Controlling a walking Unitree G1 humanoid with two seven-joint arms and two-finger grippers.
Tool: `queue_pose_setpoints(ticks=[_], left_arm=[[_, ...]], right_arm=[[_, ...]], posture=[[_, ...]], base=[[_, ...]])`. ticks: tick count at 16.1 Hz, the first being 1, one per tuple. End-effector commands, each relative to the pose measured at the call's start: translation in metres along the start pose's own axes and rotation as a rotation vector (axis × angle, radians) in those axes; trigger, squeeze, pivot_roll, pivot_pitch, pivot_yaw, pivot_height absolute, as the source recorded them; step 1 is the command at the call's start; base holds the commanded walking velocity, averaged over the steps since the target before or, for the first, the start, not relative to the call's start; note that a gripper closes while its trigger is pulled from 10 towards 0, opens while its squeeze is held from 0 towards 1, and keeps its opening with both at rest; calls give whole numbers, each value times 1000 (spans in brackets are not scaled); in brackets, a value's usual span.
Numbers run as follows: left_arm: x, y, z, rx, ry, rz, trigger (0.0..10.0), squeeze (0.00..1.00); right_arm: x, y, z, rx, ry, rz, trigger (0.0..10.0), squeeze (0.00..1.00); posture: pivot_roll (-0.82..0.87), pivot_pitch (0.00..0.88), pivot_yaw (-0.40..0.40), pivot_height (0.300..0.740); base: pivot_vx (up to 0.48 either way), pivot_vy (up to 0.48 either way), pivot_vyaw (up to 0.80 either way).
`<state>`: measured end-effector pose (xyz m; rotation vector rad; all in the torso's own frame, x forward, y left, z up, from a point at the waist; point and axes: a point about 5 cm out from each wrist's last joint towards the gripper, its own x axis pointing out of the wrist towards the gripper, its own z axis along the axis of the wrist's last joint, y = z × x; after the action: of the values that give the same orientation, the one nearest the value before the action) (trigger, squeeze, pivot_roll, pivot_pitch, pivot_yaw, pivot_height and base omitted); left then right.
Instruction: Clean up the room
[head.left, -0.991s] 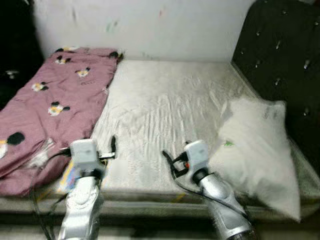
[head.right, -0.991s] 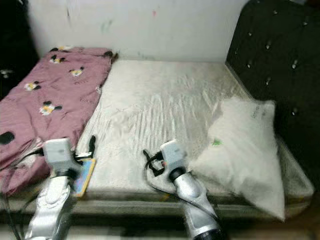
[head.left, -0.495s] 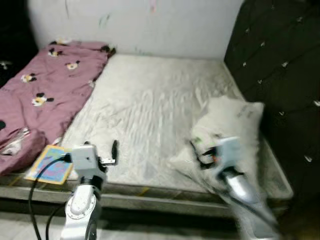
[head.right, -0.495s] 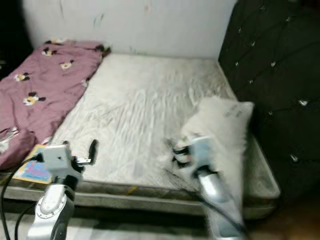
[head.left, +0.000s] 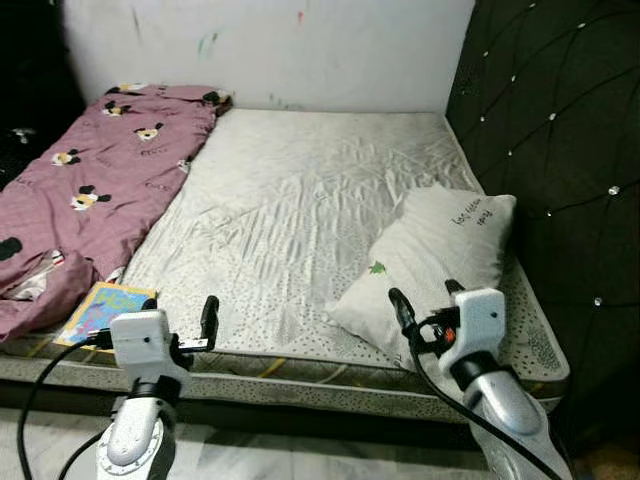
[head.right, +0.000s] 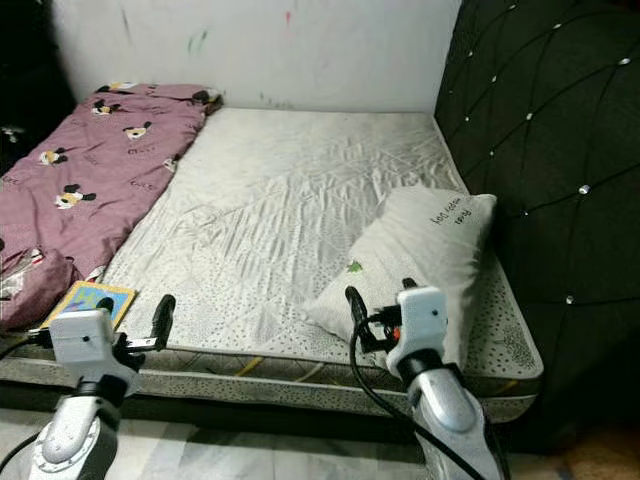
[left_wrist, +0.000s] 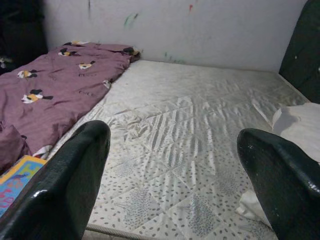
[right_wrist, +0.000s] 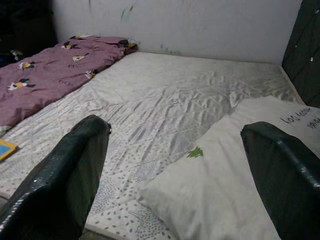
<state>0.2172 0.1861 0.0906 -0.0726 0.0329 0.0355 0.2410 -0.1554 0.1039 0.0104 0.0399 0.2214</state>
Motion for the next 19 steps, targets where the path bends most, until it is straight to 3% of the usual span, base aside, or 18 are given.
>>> queue_pose_setpoints(ticks=[1, 4, 7, 10, 19], left_arm=[[-5, 7, -4, 11, 27, 8, 10000, 0], [-20, 20, -16, 29, 93, 4, 10000, 0], [-13, 13, -11, 14, 70, -13, 10000, 0], [-10, 9, -7, -4, 44, -40, 10000, 0], [-7, 6, -8, -8, 42, -51, 10000, 0]], right_arm=[[-5, -7, 5, -2, -8, -24, 10000, 0], [-30, -20, -9, -43, 70, -34, 10000, 0], [-22, -18, -7, -45, 74, -25, 10000, 0], [-17, -14, -5, -51, 59, 0, 10000, 0], [-13, -13, -5, -54, 64, 3, 10000, 0]], posture=[[-4, 0, 28, 740], [-8, 0, 26, 740], [-9, 0, 23, 740], [-5, 0, 19, 740], [-2, 0, 16, 740]], base=[[0, 0, 0], [0, 0, 0], [0, 0, 0], [0, 0, -617], [327, 0, -94]])
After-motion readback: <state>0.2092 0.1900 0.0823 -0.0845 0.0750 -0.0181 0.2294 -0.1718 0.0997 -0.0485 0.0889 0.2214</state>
